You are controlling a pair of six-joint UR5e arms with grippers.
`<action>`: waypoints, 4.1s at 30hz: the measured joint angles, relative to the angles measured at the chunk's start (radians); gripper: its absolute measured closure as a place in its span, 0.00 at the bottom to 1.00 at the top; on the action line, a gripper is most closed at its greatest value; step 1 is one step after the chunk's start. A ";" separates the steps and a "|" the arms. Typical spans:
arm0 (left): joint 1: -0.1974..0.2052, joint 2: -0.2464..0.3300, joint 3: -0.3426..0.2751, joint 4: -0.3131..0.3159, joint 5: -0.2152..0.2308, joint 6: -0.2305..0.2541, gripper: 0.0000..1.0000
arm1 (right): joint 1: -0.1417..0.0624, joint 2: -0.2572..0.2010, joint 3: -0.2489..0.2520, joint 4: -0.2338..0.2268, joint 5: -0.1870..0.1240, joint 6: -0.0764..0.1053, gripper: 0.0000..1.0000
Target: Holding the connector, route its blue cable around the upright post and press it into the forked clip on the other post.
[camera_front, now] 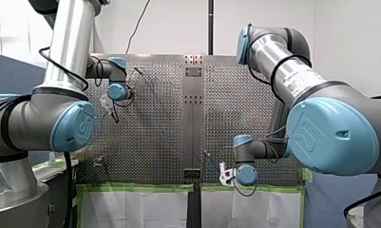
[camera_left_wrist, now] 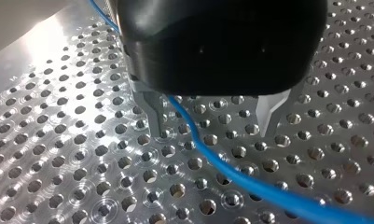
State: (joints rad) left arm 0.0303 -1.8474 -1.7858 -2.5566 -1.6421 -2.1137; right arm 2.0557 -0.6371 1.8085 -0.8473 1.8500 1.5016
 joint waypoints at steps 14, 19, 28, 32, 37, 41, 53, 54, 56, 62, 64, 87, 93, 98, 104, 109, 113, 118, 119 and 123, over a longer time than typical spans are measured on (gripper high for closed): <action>-0.001 0.000 -0.001 -0.004 -0.001 0.000 0.00 | -0.034 -0.043 0.000 -0.010 -0.091 0.002 1.00; -0.001 0.000 -0.001 -0.010 -0.008 0.004 0.00 | -0.035 -0.042 0.001 -0.010 -0.115 0.000 1.00; -0.002 0.000 -0.001 -0.031 -0.024 0.006 0.00 | -0.022 -0.041 0.001 -0.009 -0.157 -0.026 1.00; -0.002 0.001 -0.001 -0.049 -0.042 0.003 0.00 | -0.020 -0.040 0.001 -0.005 -0.181 -0.039 1.00; 0.002 0.001 0.001 -0.080 -0.064 -0.021 0.00 | -0.019 -0.040 0.001 0.006 -0.186 -0.050 1.00; 0.006 0.003 0.002 -0.101 -0.048 -0.057 0.00 | -0.019 -0.040 0.001 0.012 -0.187 -0.053 1.00; 0.043 0.036 0.002 -0.141 0.018 -0.171 0.00 | -0.019 -0.040 0.001 0.009 -0.186 -0.053 1.00; 0.045 0.037 0.002 -0.147 0.018 -0.179 0.00 | -0.019 -0.040 0.001 0.009 -0.186 -0.053 1.00; 0.052 0.037 0.002 -0.162 0.015 -0.197 0.00 | -0.019 -0.040 0.001 0.008 -0.186 -0.053 1.00; 0.068 0.038 0.002 -0.186 -0.015 -0.248 0.00 | -0.019 -0.039 0.001 0.008 -0.186 -0.053 1.00; 0.073 0.038 0.002 -0.189 -0.020 -0.262 0.00 | -0.018 -0.039 0.001 0.008 -0.186 -0.053 1.00; 0.101 0.063 0.001 -0.253 -0.064 -0.224 0.00 | -0.009 -0.037 0.001 0.009 -0.186 -0.053 1.00; 0.101 0.071 0.001 -0.256 -0.070 -0.207 0.00 | -0.006 -0.037 0.001 0.009 -0.186 -0.053 1.00; 0.100 0.083 0.001 -0.257 -0.068 -0.199 0.00 | -0.005 -0.037 0.001 0.010 -0.185 -0.052 1.00; 0.095 0.104 -0.001 -0.283 -0.042 -0.170 0.00 | -0.004 -0.037 0.002 0.011 -0.186 -0.053 1.00; 0.091 0.125 -0.004 -0.321 -0.025 -0.146 0.00 | -0.003 -0.037 0.002 0.011 -0.185 -0.053 1.00; 0.091 0.154 -0.021 -0.354 -0.009 -0.146 0.00 | -0.003 -0.037 0.001 0.011 -0.186 -0.052 1.00; 0.091 0.195 -0.041 -0.378 0.024 -0.150 0.00 | -0.001 -0.037 0.001 0.010 -0.186 -0.051 1.00; 0.091 0.201 -0.044 -0.383 0.031 -0.150 0.00 | -0.001 -0.037 0.001 0.010 -0.186 -0.051 1.00; 0.094 0.211 -0.051 -0.402 0.054 -0.150 0.00 | 0.000 -0.037 0.001 0.013 -0.185 -0.051 1.00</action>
State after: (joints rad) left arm 0.1243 -1.6360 -1.8371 -2.9586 -1.5883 -2.2642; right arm 2.0555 -0.6743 1.8098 -0.8344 1.6645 1.4509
